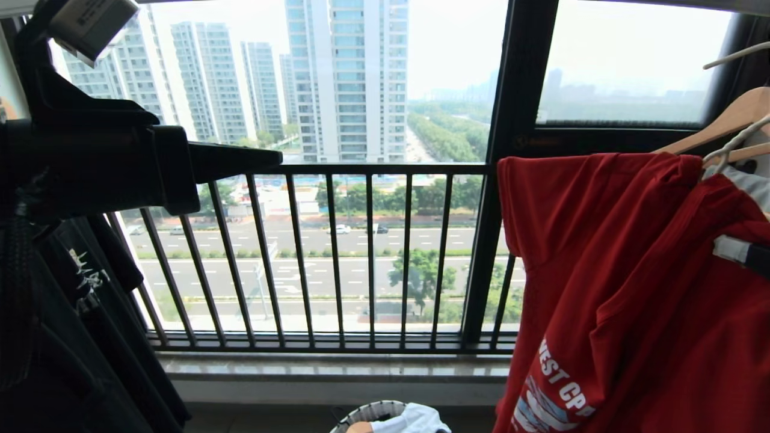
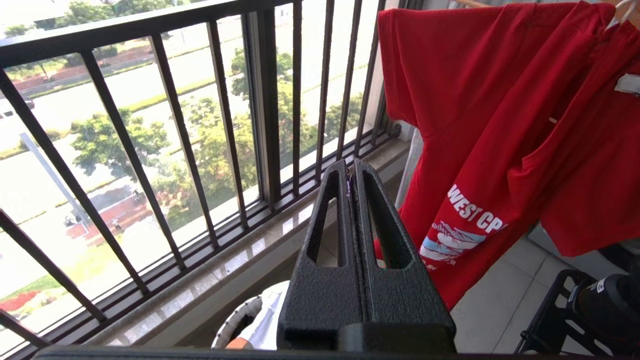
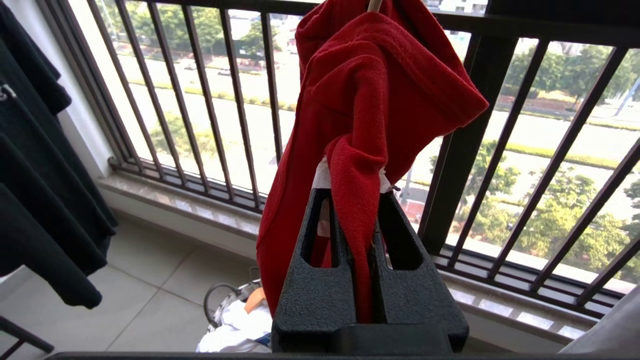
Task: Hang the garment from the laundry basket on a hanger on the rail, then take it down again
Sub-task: Hang the clothes rack on the clothesline
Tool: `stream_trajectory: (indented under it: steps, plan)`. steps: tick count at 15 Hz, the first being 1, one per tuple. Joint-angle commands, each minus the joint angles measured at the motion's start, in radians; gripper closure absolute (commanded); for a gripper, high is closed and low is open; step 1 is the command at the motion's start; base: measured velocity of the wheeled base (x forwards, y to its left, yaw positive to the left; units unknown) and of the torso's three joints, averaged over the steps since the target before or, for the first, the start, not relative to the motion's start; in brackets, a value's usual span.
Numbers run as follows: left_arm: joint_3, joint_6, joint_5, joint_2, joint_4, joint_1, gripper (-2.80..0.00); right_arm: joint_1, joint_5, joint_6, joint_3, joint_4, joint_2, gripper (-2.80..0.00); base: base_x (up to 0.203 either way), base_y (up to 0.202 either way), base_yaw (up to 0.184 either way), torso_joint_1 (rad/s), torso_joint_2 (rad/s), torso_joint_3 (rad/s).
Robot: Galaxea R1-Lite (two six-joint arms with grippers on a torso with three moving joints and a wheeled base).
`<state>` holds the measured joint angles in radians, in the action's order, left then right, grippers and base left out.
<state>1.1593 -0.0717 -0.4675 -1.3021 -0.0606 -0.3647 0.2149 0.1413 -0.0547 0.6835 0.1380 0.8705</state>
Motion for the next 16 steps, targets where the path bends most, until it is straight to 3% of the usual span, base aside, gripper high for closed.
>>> stream_trajectory:
  steps: [1, 7, 10, 16]
  plan:
    - [-0.01, -0.002, -0.002, 0.032, 0.0, -0.001, 0.0, 0.001, 0.003, -0.001, -0.009, -0.033, -0.087, 0.0, 0.0, 0.0, 0.0, 0.209, -0.46, -0.247]
    - [-0.089, -0.009, 0.009, 0.174, 0.063, 0.0, 0.0, 0.001, 0.014, -0.003, -0.046, -0.064, -0.148, 0.0, 0.0, 0.0, 0.0, 0.176, -0.37, -0.2]
    - [-0.106, -0.075, 0.009, 0.228, 0.11, 0.001, 0.0, 0.001, 0.013, -0.002, -0.053, -0.064, -0.162, 0.0, 0.0, 0.0, 0.0, 0.16, -0.33, -0.173]
    - [-0.086, -0.077, 0.0, 0.179, 0.105, 0.0, 0.0, 0.001, 0.011, -0.001, -0.047, -0.064, -0.165, 0.0, 0.0, 0.0, 0.0, 0.158, -0.32, -0.17]
